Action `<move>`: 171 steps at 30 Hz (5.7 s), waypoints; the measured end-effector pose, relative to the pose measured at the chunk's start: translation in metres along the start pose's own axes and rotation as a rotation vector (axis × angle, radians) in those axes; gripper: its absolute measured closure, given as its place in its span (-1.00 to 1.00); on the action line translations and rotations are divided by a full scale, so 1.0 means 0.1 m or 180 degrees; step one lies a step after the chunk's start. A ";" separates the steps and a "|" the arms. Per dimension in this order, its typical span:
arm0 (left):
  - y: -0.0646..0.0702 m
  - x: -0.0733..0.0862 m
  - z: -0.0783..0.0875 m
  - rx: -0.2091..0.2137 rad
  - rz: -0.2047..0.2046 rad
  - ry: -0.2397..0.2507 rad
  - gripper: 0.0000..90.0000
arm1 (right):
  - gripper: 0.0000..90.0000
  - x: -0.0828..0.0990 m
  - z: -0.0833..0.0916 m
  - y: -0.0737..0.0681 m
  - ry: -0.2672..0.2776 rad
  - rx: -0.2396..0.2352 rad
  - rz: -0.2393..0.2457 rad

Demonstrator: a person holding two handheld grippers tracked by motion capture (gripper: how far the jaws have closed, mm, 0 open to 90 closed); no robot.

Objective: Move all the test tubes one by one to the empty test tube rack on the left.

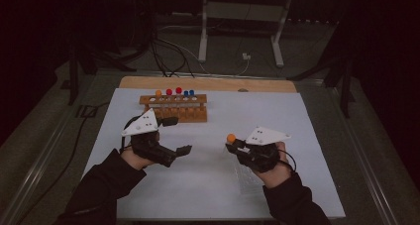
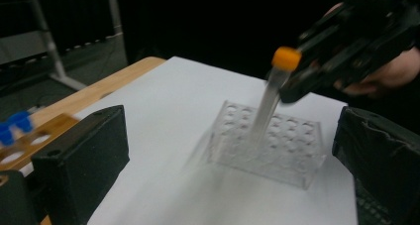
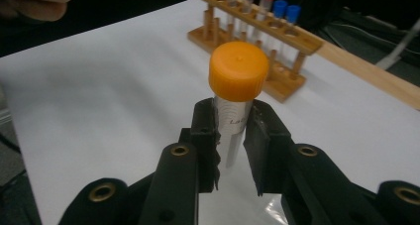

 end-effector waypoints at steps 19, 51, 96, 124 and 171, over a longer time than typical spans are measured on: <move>0.27 -0.05 -0.51 0.0350 -0.0186 -0.0072 -0.49 | 0.67 0.05 -0.27 -0.28 -0.0142 -0.0265 0.0129; -0.08 -0.10 -0.29 -0.0013 -0.0188 -0.0058 0.60 | -0.54 0.01 -0.13 -0.24 0.0174 -0.0294 -0.0058; -1.97 0.11 0.40 -0.1913 0.0752 0.0129 0.60 | -1.00 0.02 -0.02 -0.21 0.0370 -0.0393 -0.0102; -2.13 0.66 -0.10 -0.1917 0.0984 -0.0243 0.60 | -1.00 0.06 -0.05 -0.19 0.0336 -0.0441 -0.0131; -1.00 0.57 0.20 -0.0787 0.0774 -0.0283 -0.98 | -1.00 0.06 0.03 -0.19 0.0371 -0.0418 -0.0145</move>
Point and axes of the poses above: each handheld gripper's, and its own axes: z roughly backward along the jaws, x roughly out of its underside, y roughly to its right, the point moved 5 cm from there along -z, roughly forward along the jaws, and after that the axes turned 13 degrees about -y, right-handed, at the moved point
